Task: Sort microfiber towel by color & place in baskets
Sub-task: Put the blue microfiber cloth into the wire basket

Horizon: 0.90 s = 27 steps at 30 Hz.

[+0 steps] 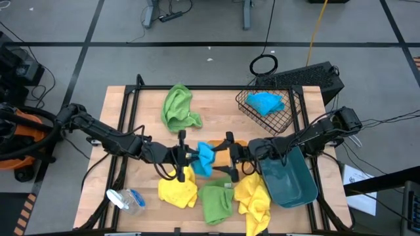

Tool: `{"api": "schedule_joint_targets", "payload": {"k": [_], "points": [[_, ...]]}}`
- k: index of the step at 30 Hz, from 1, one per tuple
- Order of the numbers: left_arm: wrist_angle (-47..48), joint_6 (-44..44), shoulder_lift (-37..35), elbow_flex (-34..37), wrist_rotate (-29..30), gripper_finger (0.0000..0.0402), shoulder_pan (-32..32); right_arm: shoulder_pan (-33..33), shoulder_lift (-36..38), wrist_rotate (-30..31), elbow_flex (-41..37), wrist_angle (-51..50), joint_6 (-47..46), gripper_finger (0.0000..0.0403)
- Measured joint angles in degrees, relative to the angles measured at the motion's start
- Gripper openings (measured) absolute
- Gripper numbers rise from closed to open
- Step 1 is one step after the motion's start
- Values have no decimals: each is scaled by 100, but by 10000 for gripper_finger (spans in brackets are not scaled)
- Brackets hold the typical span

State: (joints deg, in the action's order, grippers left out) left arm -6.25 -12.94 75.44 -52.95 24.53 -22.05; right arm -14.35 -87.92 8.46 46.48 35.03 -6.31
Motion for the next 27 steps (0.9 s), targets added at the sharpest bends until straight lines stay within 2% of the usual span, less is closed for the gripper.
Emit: {"api": "schedule_joint_targets", "payload": {"k": [11,16,19,22,27], "points": [[-472,-119,338,0,-33,38,220,-34,-4,-81,0,317,-354,318],[-684,-200,444,0,-51,38,237,-35,-4,196,0,311,-321,310],[-691,-122,444,0,-50,38,239,-35,-4,333,0,250,-260,280],[-696,48,444,0,-61,48,237,-35,-4,343,0,223,-198,230],[-701,333,444,0,-84,108,237,-35,-4,351,0,210,14,122]]}}
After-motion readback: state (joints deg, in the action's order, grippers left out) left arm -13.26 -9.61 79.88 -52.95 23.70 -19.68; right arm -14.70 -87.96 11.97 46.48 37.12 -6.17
